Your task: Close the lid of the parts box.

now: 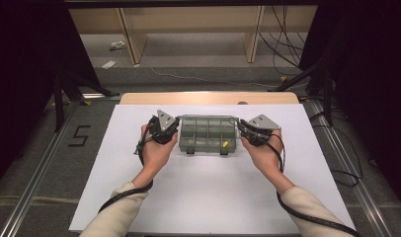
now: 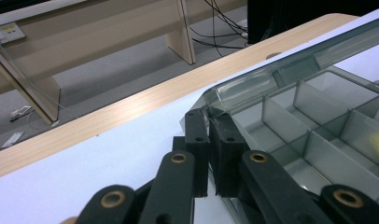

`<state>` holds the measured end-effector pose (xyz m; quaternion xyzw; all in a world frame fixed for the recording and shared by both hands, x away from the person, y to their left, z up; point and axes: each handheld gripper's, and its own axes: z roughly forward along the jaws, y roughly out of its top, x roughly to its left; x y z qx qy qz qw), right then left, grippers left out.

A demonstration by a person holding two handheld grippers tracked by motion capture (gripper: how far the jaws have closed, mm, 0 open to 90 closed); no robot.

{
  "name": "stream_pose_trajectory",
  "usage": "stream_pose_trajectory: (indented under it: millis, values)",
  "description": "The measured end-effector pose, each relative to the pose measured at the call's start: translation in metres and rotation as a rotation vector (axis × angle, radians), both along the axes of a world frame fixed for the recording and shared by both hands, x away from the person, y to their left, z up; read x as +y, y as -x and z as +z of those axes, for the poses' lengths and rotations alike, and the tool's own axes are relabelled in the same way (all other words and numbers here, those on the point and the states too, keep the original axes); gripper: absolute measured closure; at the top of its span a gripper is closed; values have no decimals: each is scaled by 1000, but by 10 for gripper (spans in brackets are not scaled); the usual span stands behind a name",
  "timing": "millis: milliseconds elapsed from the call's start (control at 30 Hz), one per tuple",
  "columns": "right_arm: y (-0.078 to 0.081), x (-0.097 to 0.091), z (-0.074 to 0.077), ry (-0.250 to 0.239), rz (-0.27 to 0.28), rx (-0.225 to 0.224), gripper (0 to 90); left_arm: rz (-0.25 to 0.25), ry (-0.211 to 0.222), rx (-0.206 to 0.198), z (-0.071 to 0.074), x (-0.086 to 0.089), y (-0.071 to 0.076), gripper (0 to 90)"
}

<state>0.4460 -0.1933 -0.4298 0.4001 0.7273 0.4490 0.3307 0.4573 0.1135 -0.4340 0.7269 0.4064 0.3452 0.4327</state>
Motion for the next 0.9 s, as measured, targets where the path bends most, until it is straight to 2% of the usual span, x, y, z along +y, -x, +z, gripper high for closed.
stream_pose_trajectory:
  millis: [333,433,900]
  values:
    - [4,-3,-5,1,21,15,765,-13,-10,23,-9,0,4,842]
    - [5,-4,-8,4,28,23,715,-20,-16,39,-12,1,5,841]
    - [9,-8,-17,6,57,50,620,-48,-47,67,-15,1,9,788]
